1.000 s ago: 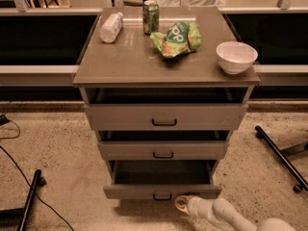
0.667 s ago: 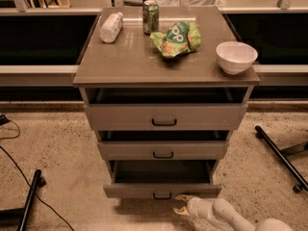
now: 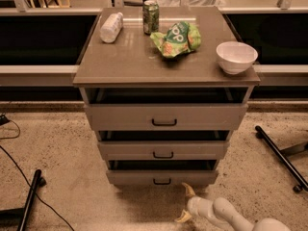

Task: Close bottom drawer

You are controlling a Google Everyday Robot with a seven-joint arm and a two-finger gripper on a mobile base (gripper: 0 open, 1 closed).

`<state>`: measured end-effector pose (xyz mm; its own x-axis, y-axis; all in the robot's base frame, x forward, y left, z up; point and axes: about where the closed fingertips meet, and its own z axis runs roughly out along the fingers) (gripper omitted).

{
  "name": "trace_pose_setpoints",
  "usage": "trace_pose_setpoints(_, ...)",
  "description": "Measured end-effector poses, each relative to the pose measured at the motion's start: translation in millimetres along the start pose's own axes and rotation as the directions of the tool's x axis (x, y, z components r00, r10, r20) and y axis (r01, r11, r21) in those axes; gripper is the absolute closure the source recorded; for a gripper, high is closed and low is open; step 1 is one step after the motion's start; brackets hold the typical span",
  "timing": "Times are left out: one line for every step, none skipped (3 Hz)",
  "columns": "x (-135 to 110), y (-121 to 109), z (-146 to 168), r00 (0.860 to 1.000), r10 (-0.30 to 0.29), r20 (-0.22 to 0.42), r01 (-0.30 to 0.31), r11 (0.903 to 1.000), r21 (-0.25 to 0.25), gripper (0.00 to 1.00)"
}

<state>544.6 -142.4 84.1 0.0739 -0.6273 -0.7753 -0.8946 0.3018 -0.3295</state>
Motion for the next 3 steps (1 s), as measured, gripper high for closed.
trace_pose_setpoints(0,0,-1,1.000,0.004,0.016,-0.004,1.0000,-0.009,0.18)
trace_pose_setpoints(-5,-11,-1,1.000,-0.012,0.025,0.012,0.9999,-0.009,0.41)
trace_pose_setpoints(-10,-32,3,0.994,0.040,0.098,-0.040,0.9992,0.003,0.72)
